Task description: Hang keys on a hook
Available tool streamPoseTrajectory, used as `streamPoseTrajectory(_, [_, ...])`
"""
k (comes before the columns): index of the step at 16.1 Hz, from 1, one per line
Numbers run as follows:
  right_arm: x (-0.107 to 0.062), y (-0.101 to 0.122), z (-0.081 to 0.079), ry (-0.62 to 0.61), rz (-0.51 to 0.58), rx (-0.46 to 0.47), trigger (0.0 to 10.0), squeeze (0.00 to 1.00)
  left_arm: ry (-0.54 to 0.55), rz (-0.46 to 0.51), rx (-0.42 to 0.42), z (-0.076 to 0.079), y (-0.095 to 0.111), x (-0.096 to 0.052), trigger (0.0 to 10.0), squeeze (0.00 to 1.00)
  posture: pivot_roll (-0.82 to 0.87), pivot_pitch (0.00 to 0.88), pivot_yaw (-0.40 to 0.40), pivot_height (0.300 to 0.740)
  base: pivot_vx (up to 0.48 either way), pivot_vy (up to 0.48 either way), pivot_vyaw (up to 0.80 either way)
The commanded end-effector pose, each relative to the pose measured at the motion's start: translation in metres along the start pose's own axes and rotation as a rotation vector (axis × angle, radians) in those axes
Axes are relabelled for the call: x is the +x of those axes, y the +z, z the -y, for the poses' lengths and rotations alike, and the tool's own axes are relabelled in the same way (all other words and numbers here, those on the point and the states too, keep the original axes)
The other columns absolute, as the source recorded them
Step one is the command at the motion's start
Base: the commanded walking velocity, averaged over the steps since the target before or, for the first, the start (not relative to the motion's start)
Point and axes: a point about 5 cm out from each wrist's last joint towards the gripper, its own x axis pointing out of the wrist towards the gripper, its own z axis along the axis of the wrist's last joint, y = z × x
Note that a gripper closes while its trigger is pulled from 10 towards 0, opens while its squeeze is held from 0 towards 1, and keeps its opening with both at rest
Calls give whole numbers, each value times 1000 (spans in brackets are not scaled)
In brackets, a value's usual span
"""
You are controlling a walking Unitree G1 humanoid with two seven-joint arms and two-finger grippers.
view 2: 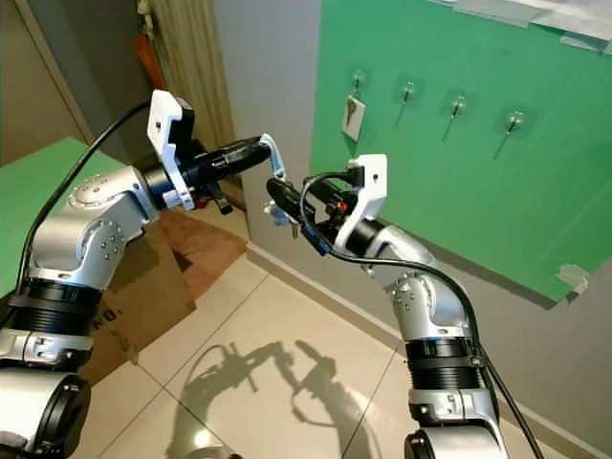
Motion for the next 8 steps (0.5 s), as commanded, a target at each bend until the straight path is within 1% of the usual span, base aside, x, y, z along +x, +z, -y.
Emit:
streamPoseTrajectory(1, [0, 2, 0, 14, 5, 10, 10000, 0, -1, 1, 9, 1, 2, -3, 0, 0, 59, 0, 28, 740, 0, 0, 0])
streamPoseTrajectory(5, [-2, 1, 3, 12, -2, 27, 10000, 0, -12, 4, 15, 2, 7, -4, 0, 0, 55, 0, 26, 740, 0, 0, 0])
streamPoseTrajectory(8, [-6, 0, 8, -4, -4, 41, 10000, 0, -13, 7, 30, 0, 12, -7, 0, 0, 53, 0, 26, 740, 0, 0, 0])
